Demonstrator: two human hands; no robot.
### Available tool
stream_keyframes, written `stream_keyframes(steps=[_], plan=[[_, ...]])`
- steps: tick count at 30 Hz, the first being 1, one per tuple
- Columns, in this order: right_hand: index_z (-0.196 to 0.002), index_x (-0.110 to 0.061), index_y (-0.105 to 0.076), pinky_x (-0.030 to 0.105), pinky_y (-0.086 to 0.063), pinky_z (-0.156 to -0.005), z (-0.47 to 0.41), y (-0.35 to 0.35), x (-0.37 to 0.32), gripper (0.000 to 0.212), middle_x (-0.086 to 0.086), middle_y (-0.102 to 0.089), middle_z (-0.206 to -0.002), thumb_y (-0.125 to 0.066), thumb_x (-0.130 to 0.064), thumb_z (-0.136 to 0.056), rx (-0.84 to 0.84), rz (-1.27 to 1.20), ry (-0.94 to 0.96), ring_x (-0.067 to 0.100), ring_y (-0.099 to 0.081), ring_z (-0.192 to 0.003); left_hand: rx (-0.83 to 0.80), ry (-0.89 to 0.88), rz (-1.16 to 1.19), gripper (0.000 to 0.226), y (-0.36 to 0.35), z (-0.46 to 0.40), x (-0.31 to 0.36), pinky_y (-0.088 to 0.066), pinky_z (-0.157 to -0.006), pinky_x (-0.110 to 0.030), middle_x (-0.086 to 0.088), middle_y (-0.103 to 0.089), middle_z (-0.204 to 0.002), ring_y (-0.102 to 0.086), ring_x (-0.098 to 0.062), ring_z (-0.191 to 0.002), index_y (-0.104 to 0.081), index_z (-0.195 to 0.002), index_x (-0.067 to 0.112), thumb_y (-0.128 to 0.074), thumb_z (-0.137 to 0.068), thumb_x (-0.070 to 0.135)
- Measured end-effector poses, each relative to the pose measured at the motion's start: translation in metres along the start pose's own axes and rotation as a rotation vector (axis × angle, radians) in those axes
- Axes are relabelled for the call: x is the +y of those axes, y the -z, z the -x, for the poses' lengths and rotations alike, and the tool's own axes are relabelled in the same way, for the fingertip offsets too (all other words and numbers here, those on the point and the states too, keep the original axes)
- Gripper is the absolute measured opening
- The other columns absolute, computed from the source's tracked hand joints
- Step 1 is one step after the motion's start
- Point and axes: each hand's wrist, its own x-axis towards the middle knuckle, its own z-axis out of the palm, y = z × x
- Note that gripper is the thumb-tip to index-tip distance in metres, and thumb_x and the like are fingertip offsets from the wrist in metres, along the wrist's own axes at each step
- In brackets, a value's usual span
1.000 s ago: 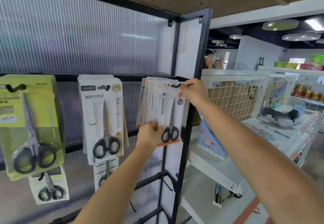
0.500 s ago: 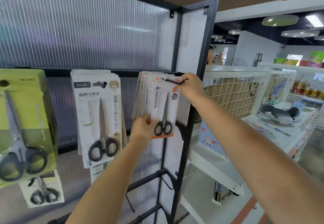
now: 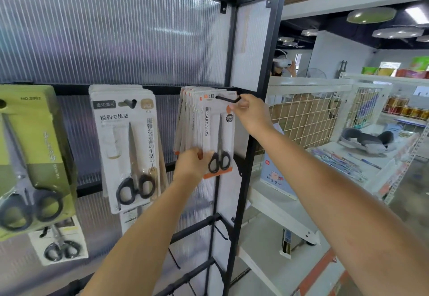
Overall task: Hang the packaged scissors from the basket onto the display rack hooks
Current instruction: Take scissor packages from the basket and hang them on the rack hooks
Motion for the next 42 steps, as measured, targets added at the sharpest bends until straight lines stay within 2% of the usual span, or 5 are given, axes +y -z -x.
stream_keyframes(steps=[7, 13, 29, 37, 42], plan=[[-0.131, 0.0, -0.047, 0.036, -0.041, -0.1, 0.065, 0.004, 0.037, 0.041, 0.018, -0.056, -0.129, -0.05, -0.022, -0.097, -0.066, 0.148, -0.078, 0.028, -0.052, -0.12, -0.014, -0.027, -0.419, 0.032, -0.01, 0.046, -0.026, -0.041, -0.058, -0.029, -0.003, -0.056, -0.072, -0.053, -0.019, -0.065, -0.055, -0.082, 0.011, -0.048, -0.094, 0.04], [-0.104, -0.009, -0.055, 0.031, -0.039, -0.077, 0.179, 0.007, 0.111, 0.016, 0.014, -0.059, -0.102, -0.047, -0.019, -0.095, -0.194, 0.253, -0.249, 0.032, -0.055, -0.107, -0.196, -0.017, -0.606, 0.037, -0.061, 0.113, -0.063, -0.048, -0.072, -0.039, -0.02, -0.064, -0.099, -0.061, -0.036, -0.09, -0.059, -0.101, 0.0, -0.04, -0.098, 0.031], [-0.115, 0.0, -0.055, 0.036, -0.044, -0.08, 0.545, 0.04, 0.321, 0.027, 0.02, -0.061, -0.11, -0.041, -0.015, -0.097, -0.313, 0.343, -1.034, 0.034, -0.056, -0.106, -0.973, -0.645, -0.831, 0.023, -0.311, 0.333, -0.203, -0.042, -0.072, -0.038, -0.017, -0.059, -0.106, -0.057, -0.037, -0.099, -0.057, -0.103, 0.006, -0.045, -0.093, 0.023], [-0.111, -0.001, -0.055, 0.034, -0.034, -0.052, 0.735, -0.017, 0.397, 0.027, 0.012, -0.057, -0.081, -0.039, -0.018, -0.098, -0.473, 0.286, -1.319, 0.022, -0.05, -0.064, -1.342, -0.27, -0.769, 0.027, -0.398, 0.414, -0.349, -0.045, -0.08, -0.041, -0.015, -0.056, -0.11, -0.055, -0.031, -0.1, -0.054, -0.111, 0.002, -0.045, -0.096, 0.022], [-0.132, -0.005, -0.045, 0.037, -0.041, -0.091, 0.817, -0.069, 0.457, 0.036, 0.012, -0.051, -0.131, -0.04, -0.02, -0.1, -0.513, 0.219, -1.498, 0.028, -0.051, -0.117, -1.322, 0.098, -0.666, 0.03, -0.468, 0.44, -0.425, -0.04, -0.081, -0.032, -0.015, -0.055, -0.113, -0.053, -0.031, -0.104, -0.052, -0.114, -0.001, -0.05, -0.096, 0.023]])
